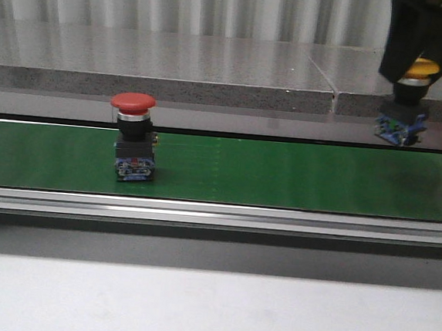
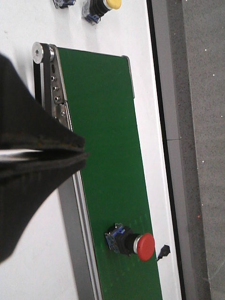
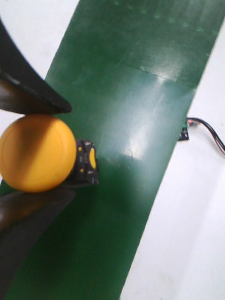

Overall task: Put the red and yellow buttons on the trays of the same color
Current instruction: 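Close the right gripper on the yellow button and lift it, then lower the yellow button into the yellow tray and open the right gripper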

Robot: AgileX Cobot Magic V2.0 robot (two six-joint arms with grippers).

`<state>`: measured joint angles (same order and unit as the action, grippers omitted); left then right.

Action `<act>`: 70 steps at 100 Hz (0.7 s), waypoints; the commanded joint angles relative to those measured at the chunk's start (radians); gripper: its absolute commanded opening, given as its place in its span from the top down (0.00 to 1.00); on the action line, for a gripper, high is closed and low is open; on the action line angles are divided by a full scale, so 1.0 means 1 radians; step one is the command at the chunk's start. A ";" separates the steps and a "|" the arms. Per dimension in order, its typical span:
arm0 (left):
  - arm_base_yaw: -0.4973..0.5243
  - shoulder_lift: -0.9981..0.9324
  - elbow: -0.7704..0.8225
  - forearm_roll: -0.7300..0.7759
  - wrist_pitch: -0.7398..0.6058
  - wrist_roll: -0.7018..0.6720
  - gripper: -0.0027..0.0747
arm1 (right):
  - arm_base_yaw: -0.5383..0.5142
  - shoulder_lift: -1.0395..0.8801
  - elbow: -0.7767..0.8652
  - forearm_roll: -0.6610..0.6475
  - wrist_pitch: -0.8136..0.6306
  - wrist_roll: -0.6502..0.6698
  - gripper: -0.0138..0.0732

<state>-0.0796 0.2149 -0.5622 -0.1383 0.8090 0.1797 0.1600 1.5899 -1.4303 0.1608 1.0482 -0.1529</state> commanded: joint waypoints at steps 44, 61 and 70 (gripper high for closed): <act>-0.009 0.012 -0.023 -0.021 -0.069 0.001 0.99 | -0.319 -0.162 -0.031 -0.039 -0.011 0.153 0.63; -0.009 0.012 -0.023 -0.021 -0.069 0.001 0.99 | -0.429 -0.162 -0.031 -0.040 -0.008 0.153 0.63; -0.009 0.012 -0.023 -0.021 -0.069 0.001 0.99 | -0.489 -0.162 -0.031 -0.040 -0.004 0.153 0.63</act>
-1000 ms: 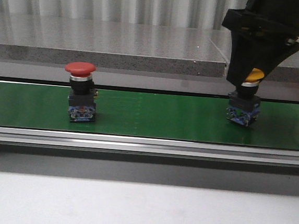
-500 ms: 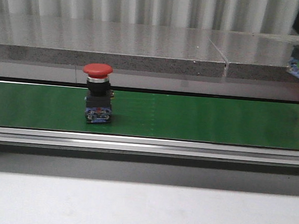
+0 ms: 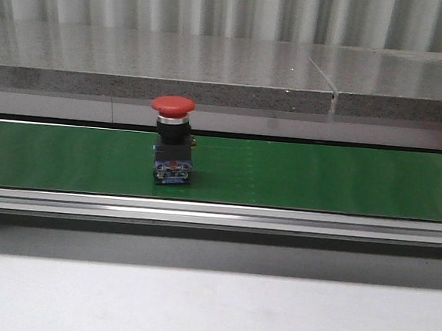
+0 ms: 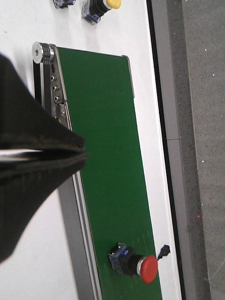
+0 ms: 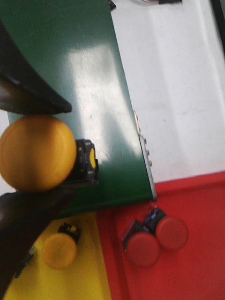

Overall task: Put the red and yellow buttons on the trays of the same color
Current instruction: 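Lower the yellow button into the yellow tray and open the right gripper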

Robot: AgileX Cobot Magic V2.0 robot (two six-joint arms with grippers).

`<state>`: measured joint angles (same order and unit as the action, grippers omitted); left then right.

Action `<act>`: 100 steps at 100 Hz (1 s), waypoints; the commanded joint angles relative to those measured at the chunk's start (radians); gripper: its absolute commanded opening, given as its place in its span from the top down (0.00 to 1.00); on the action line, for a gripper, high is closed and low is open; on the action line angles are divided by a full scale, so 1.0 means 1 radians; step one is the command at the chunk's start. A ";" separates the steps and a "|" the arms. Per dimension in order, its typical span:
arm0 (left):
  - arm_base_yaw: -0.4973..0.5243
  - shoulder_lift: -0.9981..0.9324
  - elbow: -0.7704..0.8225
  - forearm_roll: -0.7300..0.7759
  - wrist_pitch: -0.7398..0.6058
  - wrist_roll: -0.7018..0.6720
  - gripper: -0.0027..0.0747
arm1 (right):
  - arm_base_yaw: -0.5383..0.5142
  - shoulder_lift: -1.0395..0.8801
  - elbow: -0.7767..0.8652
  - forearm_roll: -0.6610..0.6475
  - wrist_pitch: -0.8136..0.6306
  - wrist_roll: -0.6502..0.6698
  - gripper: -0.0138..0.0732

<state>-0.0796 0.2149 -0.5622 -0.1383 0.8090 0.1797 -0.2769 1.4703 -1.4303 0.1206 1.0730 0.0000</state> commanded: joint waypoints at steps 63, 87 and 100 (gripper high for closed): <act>-0.009 0.012 -0.023 -0.021 -0.069 0.001 0.99 | -0.378 -0.036 0.147 0.000 -0.188 0.000 0.63; -0.009 0.012 -0.023 -0.021 -0.069 0.001 0.99 | -0.391 0.012 0.190 0.001 -0.240 0.000 0.63; -0.009 0.012 -0.023 -0.021 -0.069 0.001 0.99 | -0.391 0.050 0.199 0.001 -0.265 0.000 0.63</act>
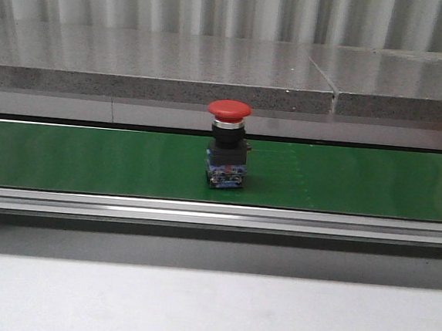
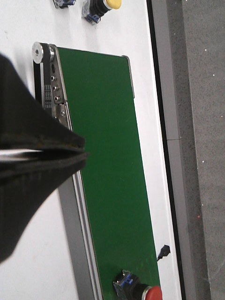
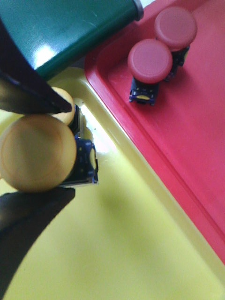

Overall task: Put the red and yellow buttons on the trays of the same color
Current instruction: 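Lower the yellow button into the yellow tray and open the right gripper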

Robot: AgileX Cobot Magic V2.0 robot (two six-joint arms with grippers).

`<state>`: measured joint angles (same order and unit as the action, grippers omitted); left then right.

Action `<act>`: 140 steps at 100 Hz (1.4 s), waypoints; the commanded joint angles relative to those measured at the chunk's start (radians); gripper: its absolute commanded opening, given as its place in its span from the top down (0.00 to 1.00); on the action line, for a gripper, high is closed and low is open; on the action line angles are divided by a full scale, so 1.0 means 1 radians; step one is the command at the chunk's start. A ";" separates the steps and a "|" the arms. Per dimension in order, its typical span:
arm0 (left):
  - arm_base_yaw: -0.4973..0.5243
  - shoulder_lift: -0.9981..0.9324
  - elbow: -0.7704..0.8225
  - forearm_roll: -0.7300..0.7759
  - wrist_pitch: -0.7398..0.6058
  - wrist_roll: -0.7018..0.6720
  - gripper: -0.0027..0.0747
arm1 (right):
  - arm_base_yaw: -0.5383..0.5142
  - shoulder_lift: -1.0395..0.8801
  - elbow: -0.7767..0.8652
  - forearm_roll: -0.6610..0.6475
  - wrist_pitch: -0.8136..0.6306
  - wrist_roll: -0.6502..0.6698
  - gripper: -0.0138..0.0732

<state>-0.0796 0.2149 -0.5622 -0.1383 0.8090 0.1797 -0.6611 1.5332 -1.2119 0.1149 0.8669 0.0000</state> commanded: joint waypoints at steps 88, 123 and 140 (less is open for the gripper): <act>-0.009 0.012 -0.023 -0.021 -0.069 0.001 0.99 | -0.006 0.161 0.010 0.054 -0.185 0.000 0.28; -0.009 0.012 -0.023 -0.021 -0.069 0.001 0.99 | -0.006 0.121 0.010 0.036 -0.180 0.000 0.26; -0.009 0.012 -0.023 -0.021 -0.069 0.001 0.99 | -0.003 0.041 0.010 0.026 -0.157 0.000 0.26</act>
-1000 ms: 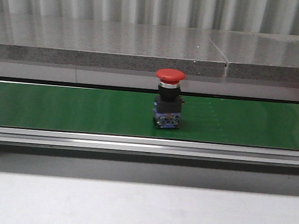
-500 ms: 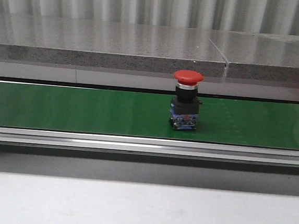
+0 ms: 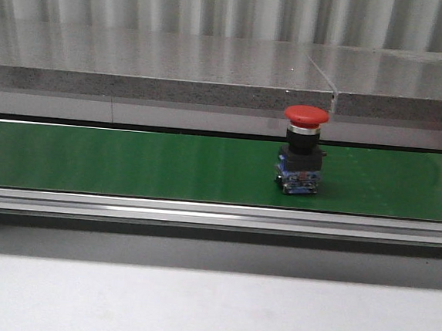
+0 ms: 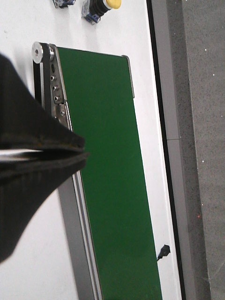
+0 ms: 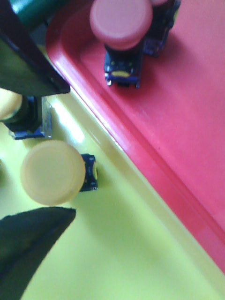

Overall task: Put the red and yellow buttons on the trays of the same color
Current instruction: 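Lower the yellow button into the yellow tray and open the right gripper, then move the right gripper back above the red button on the belt, then close the right gripper on the red button and lift it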

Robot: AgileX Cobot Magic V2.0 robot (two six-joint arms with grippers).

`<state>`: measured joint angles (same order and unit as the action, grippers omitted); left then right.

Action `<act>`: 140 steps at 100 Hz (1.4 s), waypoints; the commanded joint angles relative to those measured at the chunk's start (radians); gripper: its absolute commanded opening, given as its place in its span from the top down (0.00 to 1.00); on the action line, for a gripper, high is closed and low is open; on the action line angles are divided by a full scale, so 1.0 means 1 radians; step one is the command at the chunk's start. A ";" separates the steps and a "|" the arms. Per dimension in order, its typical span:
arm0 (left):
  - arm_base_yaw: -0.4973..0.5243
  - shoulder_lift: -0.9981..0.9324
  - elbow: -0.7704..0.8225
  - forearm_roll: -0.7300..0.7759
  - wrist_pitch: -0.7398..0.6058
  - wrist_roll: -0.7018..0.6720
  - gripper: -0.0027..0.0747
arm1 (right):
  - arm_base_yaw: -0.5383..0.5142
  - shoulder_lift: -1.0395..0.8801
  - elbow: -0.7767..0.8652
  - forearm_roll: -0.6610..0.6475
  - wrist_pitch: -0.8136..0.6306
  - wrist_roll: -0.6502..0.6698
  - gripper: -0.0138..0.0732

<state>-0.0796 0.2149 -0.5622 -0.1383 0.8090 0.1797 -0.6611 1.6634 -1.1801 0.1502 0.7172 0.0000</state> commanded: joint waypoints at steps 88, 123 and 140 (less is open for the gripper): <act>-0.009 0.012 -0.023 -0.021 -0.069 0.001 0.99 | 0.463 -0.430 -0.022 -0.051 0.298 -0.006 0.26; -0.009 0.012 -0.023 -0.021 -0.069 0.001 0.99 | 0.649 -0.430 -0.022 -0.051 0.367 -0.007 0.26; -0.009 0.012 -0.023 -0.021 -0.069 0.001 0.99 | 0.758 -0.428 -0.022 -0.051 0.375 -0.052 0.26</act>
<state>-0.0796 0.2149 -0.5622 -0.1383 0.8090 0.1797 0.0514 1.2630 -1.1786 0.1009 1.1122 -0.0219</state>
